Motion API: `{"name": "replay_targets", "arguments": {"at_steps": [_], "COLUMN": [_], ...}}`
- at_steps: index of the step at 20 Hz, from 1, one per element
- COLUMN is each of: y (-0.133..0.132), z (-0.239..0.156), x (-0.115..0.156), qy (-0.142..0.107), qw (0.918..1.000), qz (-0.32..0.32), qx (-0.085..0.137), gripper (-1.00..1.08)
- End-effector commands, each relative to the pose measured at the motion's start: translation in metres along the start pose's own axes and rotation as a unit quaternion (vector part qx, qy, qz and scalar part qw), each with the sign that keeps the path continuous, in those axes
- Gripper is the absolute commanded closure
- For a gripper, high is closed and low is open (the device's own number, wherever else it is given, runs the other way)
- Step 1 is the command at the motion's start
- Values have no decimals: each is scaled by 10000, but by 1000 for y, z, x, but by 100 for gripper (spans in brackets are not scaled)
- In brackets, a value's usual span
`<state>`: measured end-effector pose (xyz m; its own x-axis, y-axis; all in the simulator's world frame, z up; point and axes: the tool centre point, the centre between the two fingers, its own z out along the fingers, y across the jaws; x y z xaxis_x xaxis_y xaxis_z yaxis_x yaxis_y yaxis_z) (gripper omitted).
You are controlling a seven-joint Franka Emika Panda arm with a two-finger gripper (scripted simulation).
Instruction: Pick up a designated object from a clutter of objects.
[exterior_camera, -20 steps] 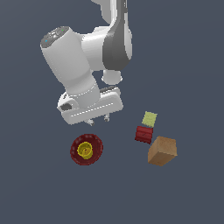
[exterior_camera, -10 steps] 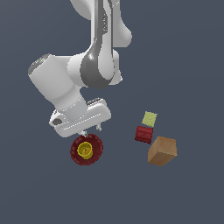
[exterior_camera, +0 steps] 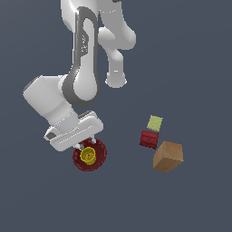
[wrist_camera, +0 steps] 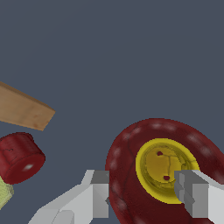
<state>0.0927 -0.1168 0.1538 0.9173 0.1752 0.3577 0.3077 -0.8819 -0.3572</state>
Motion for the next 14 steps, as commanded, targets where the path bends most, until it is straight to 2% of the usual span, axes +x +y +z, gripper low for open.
{"name": "replay_targets", "arguments": {"at_steps": [1,14], "y": [14,83], "z": [6,31], "x": [-4,-31], "qy": [166,1007], "qw": [9998,9948], "qz": [-40,-129], "qx": [53,121], "gripper": [-20,-20]}}
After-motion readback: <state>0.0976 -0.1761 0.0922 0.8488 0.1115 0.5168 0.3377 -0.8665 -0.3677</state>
